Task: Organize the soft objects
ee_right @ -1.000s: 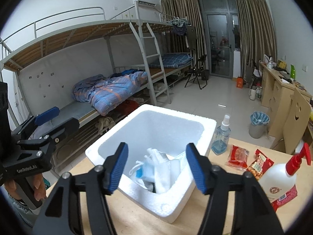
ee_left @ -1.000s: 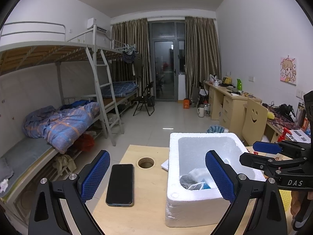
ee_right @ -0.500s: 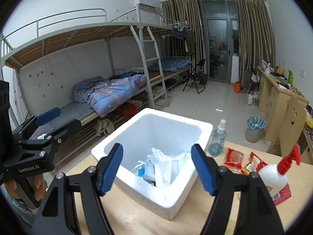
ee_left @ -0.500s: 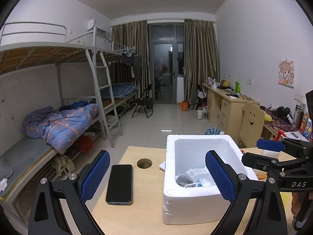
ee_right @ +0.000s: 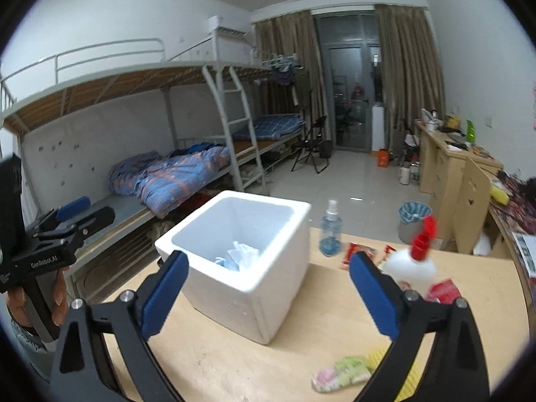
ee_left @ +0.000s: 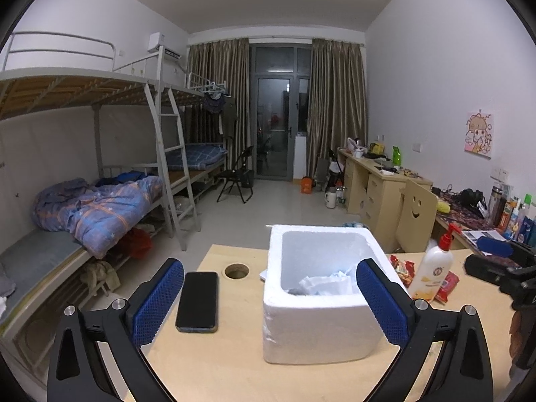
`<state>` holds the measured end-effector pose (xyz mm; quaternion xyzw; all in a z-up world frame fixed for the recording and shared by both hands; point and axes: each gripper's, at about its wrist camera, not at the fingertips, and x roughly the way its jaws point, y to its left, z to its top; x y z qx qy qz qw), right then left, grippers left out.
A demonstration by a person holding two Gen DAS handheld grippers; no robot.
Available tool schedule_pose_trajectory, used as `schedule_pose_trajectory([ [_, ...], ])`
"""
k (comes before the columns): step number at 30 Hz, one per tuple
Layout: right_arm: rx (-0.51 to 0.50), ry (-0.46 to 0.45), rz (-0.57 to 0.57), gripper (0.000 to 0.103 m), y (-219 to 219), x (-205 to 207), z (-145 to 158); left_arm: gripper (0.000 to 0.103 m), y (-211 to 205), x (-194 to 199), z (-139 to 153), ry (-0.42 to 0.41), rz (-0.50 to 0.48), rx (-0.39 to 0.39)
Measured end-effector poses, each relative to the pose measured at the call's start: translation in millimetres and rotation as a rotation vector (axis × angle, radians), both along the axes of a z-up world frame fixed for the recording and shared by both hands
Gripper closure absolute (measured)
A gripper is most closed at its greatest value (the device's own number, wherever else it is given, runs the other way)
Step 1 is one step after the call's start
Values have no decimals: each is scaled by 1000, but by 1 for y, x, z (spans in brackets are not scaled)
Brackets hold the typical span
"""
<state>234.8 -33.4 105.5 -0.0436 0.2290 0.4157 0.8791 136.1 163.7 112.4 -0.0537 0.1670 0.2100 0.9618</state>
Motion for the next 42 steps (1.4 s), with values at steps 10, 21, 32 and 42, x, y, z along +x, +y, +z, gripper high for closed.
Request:
schedule_pose_trajectory([
  [10,18,-3,-83,0,-48,-21,-6,0,-35,-21,-2,-12,-47,1],
  [21,24,-65,-147,0,-84,-54,-12,0,-86,-35,-4,-33,-142,21],
  [32,2,-113,-287,0,-108,-73,-44,0,-115,-40,-30,-60,-231,-19],
  [42,-31,-93,-360,0,-127,-83,-77,0,-134,-37,-74,-48,-307,-84],
])
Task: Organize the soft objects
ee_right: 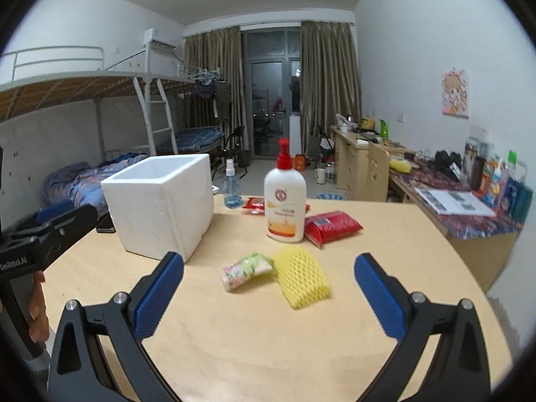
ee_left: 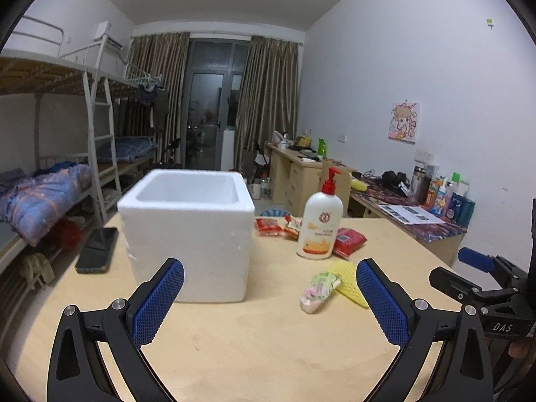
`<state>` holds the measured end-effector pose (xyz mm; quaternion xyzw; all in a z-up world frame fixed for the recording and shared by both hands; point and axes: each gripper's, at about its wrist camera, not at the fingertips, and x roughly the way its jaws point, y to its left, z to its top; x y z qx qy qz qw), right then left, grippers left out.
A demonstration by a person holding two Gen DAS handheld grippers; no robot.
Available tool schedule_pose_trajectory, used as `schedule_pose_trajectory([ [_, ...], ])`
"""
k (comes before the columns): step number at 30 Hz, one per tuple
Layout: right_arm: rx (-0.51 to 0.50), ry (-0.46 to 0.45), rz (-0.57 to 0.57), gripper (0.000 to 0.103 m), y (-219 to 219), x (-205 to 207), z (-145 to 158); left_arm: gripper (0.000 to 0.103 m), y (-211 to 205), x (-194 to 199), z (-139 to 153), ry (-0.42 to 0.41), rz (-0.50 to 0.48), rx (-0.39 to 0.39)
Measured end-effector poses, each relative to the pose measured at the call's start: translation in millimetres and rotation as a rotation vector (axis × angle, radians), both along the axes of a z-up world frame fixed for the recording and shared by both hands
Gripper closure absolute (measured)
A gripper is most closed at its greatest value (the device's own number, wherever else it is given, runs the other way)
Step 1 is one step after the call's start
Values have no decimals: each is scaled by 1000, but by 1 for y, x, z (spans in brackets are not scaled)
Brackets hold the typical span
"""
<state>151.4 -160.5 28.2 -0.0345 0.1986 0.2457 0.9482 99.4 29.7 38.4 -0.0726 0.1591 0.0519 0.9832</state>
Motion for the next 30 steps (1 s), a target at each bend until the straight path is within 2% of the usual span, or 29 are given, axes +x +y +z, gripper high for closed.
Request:
schedule_pose_trajectory([
  [4,21,40,-41,0,-10,0,-13,0,-4,3,-13,21,-21,-15],
  [10,8,67,-72,0,-15,-2,-25,0,-17,6,-30,38,-50,21],
  [23,-13,107,-70,0,-12,11,-33,0,-28,25,-43,94,-101,43],
  [30,-18,149,-87,0,-16,30,-40,0,-40,49,-52,149,-172,73],
])
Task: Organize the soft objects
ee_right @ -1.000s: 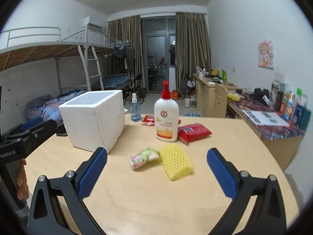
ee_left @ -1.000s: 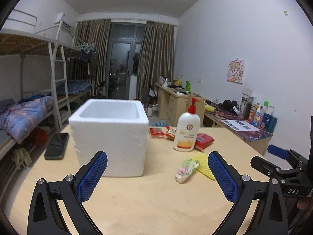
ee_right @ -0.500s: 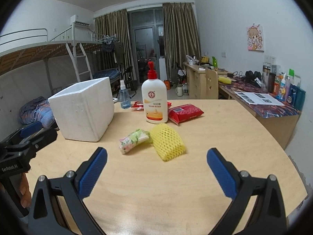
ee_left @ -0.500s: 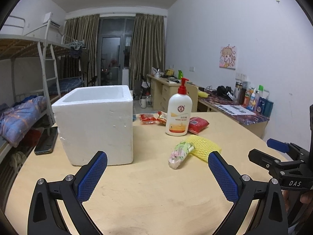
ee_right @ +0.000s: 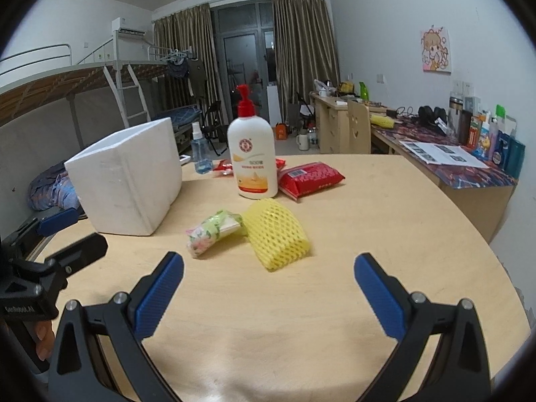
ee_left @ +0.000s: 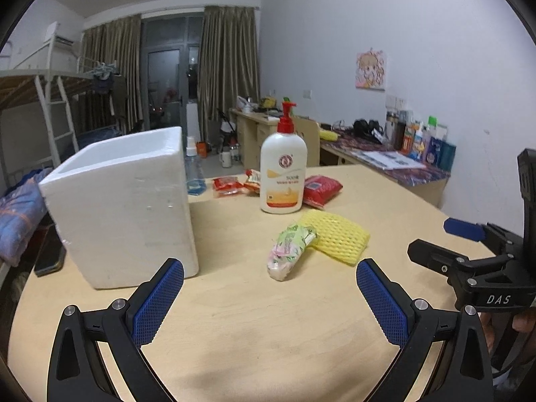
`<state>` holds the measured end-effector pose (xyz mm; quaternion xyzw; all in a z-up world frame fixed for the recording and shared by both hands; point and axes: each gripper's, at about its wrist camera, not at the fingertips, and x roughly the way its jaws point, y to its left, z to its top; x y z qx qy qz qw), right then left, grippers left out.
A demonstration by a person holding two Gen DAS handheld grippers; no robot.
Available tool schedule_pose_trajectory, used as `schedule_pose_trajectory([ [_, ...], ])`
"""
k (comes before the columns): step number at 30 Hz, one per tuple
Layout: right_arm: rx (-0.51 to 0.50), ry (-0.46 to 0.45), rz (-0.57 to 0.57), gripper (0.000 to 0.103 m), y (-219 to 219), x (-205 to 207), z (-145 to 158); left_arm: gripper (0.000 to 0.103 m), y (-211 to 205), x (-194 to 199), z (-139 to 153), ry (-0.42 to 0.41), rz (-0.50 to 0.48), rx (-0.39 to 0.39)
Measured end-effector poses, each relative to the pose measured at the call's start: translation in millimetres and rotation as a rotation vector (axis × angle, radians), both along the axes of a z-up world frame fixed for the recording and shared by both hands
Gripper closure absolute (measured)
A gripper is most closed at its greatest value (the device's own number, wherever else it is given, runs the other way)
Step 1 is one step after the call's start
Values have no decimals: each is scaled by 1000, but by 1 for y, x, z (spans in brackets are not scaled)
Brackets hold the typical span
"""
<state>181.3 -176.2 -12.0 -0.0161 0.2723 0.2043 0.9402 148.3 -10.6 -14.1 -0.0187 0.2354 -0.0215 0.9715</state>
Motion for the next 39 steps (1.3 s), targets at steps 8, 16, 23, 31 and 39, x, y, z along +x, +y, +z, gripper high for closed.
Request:
schedule_pose_trajectory([
  [8,-21,58,11,0,3,26,-12,0,-5,36,-11,104,-72,-27],
  [16,-61,112,22,0,8,55,-21,0,-14,73,-25,198,-101,-7],
  [23,-103,166,43,0,13,77,-31,7,-15,109,-41,295,-75,-4],
  [31,-96,220,78,0,12,99,-39,22,-13,133,-54,349,-88,-7],
  [39,-94,256,102,0,18,110,-42,28,-16,149,-68,390,-96,26],
])
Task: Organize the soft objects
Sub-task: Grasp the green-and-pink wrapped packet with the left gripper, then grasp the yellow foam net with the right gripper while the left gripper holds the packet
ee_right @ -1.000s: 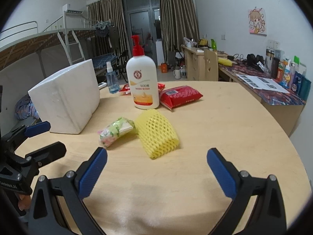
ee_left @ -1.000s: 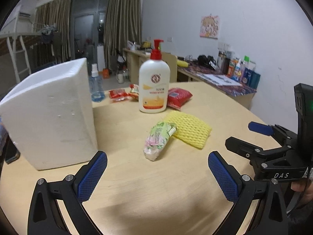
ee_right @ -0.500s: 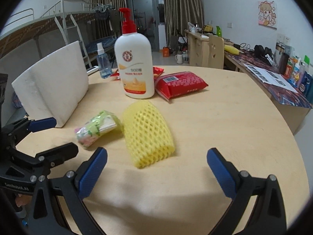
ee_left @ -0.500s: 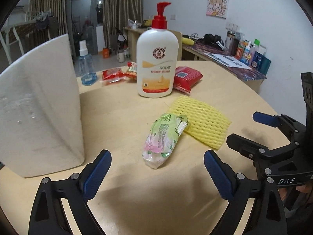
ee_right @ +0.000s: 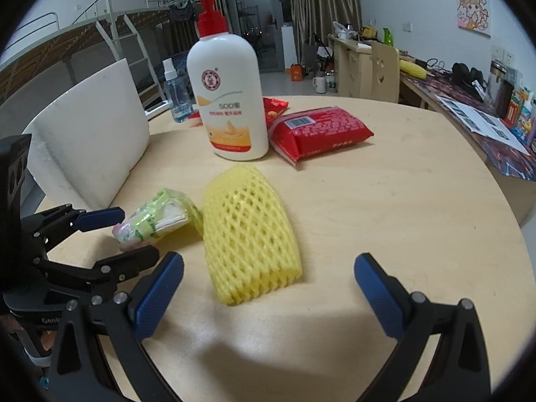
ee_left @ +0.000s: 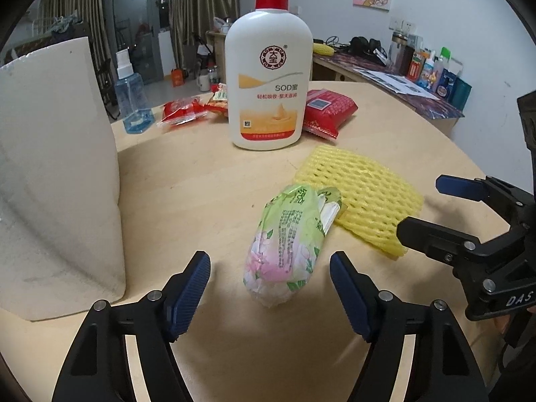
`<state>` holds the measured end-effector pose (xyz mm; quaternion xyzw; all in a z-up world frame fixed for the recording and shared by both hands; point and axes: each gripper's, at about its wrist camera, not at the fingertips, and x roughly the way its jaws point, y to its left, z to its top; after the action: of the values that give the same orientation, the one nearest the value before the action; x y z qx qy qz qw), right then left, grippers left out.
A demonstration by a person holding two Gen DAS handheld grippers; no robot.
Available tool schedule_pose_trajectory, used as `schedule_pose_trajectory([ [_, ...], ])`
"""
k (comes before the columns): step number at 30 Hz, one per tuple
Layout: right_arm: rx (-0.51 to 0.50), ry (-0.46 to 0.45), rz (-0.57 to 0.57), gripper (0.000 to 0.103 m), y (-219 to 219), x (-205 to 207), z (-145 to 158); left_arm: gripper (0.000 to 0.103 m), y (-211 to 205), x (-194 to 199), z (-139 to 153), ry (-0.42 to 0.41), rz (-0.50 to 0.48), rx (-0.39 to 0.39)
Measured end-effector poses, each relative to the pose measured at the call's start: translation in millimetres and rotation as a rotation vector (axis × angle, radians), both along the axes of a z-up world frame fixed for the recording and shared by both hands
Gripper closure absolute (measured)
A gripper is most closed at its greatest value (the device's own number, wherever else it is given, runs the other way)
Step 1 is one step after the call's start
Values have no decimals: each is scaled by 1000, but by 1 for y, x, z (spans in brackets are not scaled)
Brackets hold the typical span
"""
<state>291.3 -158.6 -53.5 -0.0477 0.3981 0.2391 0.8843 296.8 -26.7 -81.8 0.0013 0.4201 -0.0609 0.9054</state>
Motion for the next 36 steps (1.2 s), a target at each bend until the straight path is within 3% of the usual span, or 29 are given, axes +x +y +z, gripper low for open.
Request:
schedule_pose_trajectory([
  [6,-3,19,20,0,4,5,-2,47,-2,5,-2,-12,-5,11],
  [8,-4,19,18,0,4,7,-2,60,-2,8,-5,4,-12,4],
  [16,0,33,18,0,4,9,-4,79,1,8,-6,-13,-5,-9],
  [21,-15,31,17,0,8,11,-5,79,2,3,0,-49,-1,0],
  [33,-58,25,33,1,23,18,-8,79,19,-5,13,-86,43,-63],
  [36,-52,33,41,7,25,18,-9,79,20,-8,13,-90,42,-67],
])
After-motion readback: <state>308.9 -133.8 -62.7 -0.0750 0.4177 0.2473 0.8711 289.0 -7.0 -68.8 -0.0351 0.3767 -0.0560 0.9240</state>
